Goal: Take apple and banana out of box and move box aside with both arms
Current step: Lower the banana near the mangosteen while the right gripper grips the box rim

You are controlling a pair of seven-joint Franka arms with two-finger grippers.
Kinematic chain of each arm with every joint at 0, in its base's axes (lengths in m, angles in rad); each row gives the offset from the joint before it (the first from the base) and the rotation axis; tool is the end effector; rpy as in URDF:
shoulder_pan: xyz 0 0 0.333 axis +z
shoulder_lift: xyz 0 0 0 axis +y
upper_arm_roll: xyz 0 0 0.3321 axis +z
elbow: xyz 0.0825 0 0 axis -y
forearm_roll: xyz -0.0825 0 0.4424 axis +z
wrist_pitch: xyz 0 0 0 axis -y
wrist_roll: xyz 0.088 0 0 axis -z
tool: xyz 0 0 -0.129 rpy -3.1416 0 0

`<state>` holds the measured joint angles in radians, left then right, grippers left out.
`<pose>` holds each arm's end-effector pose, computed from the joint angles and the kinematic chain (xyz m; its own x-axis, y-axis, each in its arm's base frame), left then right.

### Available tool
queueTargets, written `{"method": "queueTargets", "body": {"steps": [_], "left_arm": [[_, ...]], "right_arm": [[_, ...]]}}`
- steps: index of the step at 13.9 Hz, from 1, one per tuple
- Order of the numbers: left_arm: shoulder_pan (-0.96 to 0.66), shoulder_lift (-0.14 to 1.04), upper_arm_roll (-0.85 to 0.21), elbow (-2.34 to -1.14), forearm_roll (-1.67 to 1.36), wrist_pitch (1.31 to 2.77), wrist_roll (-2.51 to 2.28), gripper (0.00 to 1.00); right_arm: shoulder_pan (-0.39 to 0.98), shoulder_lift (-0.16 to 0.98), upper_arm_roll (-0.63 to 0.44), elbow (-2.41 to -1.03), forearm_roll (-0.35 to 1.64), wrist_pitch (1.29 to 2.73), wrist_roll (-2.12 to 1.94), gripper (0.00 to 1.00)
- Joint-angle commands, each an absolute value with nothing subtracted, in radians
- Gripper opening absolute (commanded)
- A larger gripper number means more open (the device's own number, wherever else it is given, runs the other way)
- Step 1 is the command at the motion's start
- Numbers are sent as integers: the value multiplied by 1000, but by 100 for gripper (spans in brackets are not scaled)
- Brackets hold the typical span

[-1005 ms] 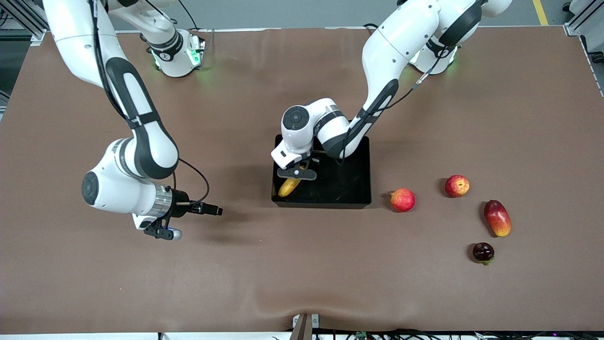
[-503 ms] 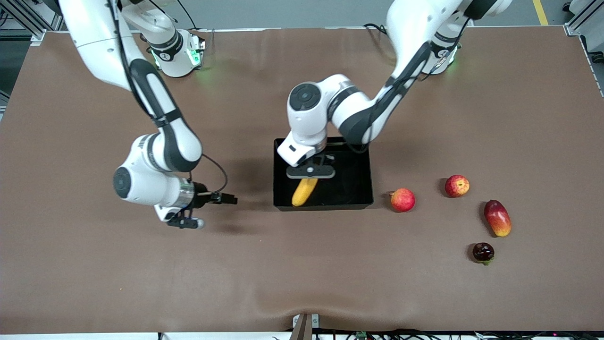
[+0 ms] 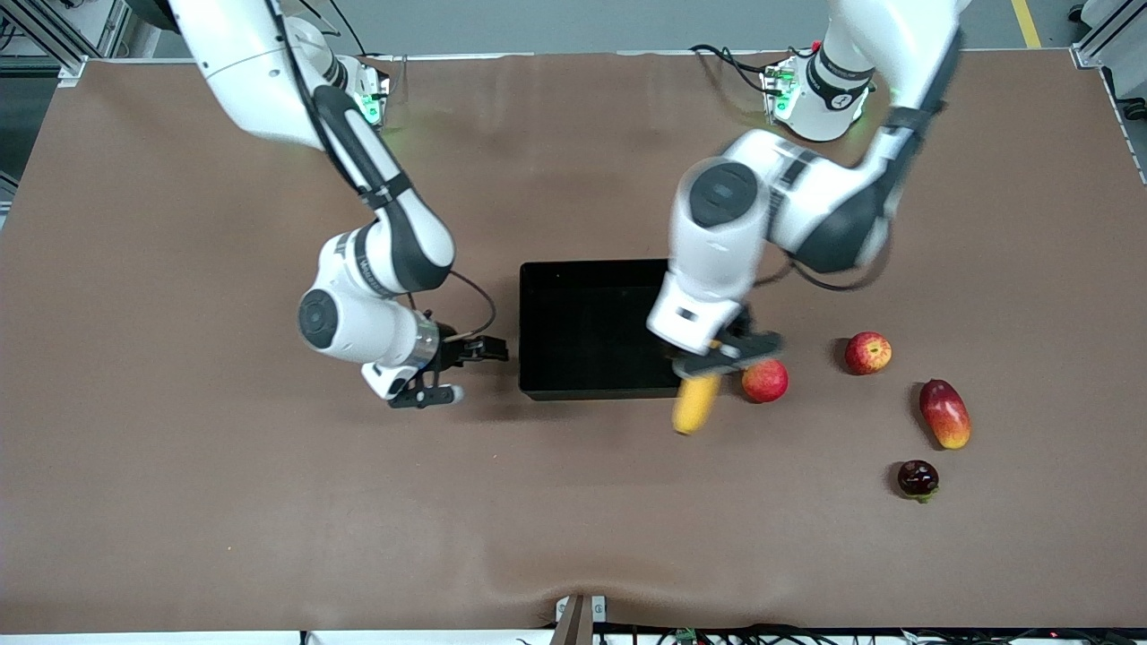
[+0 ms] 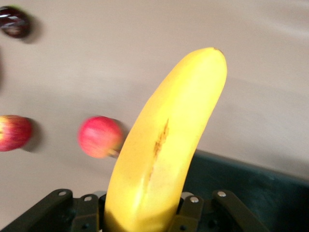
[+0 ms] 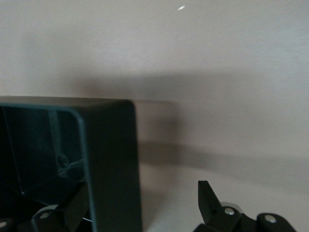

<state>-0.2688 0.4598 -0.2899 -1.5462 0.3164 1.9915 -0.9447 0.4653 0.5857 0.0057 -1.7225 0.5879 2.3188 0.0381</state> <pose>0.6575 -0.3508 0.3647 0.9528 0.2739 0.1308 0.2870 -0.9532 -0.0946 0.6406 0.3475 0.2041 0.9947 0.0473 -0.0908 0.0060 -0.9121 -0.4100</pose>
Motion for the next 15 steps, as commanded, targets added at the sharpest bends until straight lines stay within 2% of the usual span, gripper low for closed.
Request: {"method": "queueTargets", "body": {"steps": [1, 3, 5, 6, 7, 8, 9, 13, 14, 15], "left_arm": [[-151, 455, -296, -1608, 319, 2012, -957, 0], [-74, 504, -296, -1606, 331, 2078, -959, 0], [-2, 560, -295, -1609, 333, 2143, -957, 0], [29, 590, -295, -1609, 342, 2181, -954, 0], [52, 619, -295, -1612, 362, 2212, -953, 0], [75, 650, -295, -1614, 391, 2259, -953, 0], [102, 681, -295, -1615, 405, 2314, -953, 0], [138, 764, -293, -1621, 416, 2457, -951, 0], [138, 779, -291, -1618, 416, 2462, -951, 10], [141, 793, -291, -1614, 416, 2462, -950, 59]], "right_arm": [[523, 566, -8, -1743, 572, 2382, 61, 100], [557, 577, -8, -1749, 561, 2447, 72, 100], [566, 591, -6, -1752, 561, 2450, 80, 100], [566, 592, -8, -1755, 560, 2450, 80, 85], [566, 597, -6, -1758, 560, 2450, 80, 40], [568, 598, -8, -1759, 558, 2450, 81, 17], [572, 606, -8, -1759, 558, 2450, 80, 2], [583, 601, -14, -1796, 558, 2516, 80, 0], [581, 594, -15, -1801, 557, 2516, 78, 0], [580, 582, -31, -1802, 557, 2513, 75, 0]]}}
